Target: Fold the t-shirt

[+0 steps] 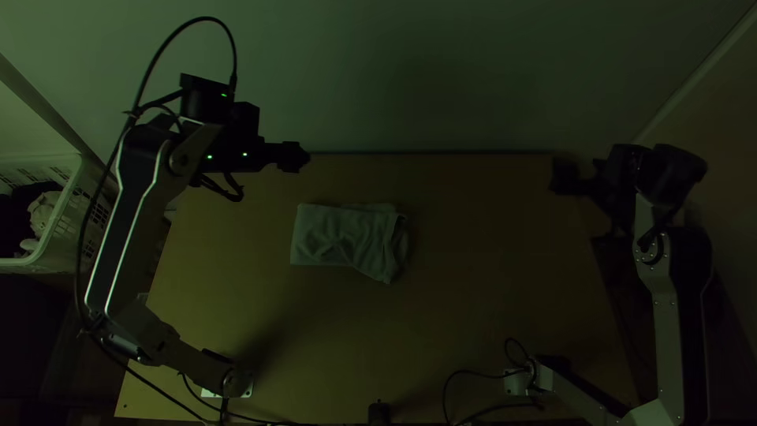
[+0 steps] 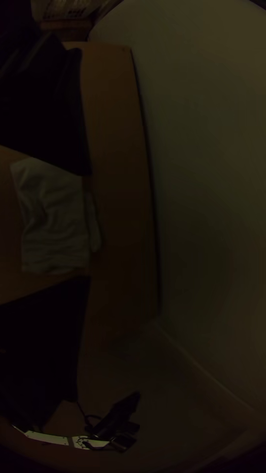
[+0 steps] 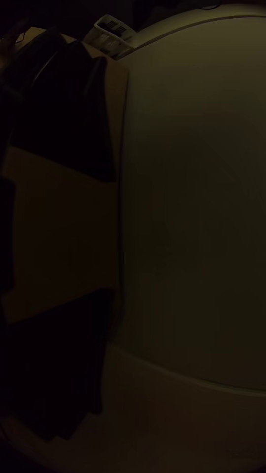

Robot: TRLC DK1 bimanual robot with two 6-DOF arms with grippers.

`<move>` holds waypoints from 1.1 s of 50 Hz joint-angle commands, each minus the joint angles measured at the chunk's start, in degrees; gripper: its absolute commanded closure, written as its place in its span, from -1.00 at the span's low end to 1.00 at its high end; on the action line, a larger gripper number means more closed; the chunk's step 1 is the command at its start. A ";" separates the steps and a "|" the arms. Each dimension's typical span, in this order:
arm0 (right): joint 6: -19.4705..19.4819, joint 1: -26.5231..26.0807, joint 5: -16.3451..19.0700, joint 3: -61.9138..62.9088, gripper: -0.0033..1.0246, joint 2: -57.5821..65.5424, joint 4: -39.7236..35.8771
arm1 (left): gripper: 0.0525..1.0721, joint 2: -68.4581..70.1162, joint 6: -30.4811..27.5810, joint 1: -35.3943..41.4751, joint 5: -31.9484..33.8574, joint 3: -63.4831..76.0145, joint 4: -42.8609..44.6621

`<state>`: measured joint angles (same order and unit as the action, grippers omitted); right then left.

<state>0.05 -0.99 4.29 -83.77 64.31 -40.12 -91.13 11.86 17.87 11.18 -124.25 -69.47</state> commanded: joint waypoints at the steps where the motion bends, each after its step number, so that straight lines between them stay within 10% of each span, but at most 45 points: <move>1: -2.87 0.82 -0.43 -1.84 -0.93 -2.09 2.15 | -0.91 6.76 -2.80 -5.39 -0.19 4.10 -0.05; 55: -14.73 -2.70 -4.21 49.23 -0.93 -46.21 37.31 | -0.91 77.69 -7.20 -38.79 -0.28 87.16 50.75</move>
<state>-13.78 -3.81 0.43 -39.27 21.58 -4.84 -17.04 5.48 -20.29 10.94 -43.27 -20.78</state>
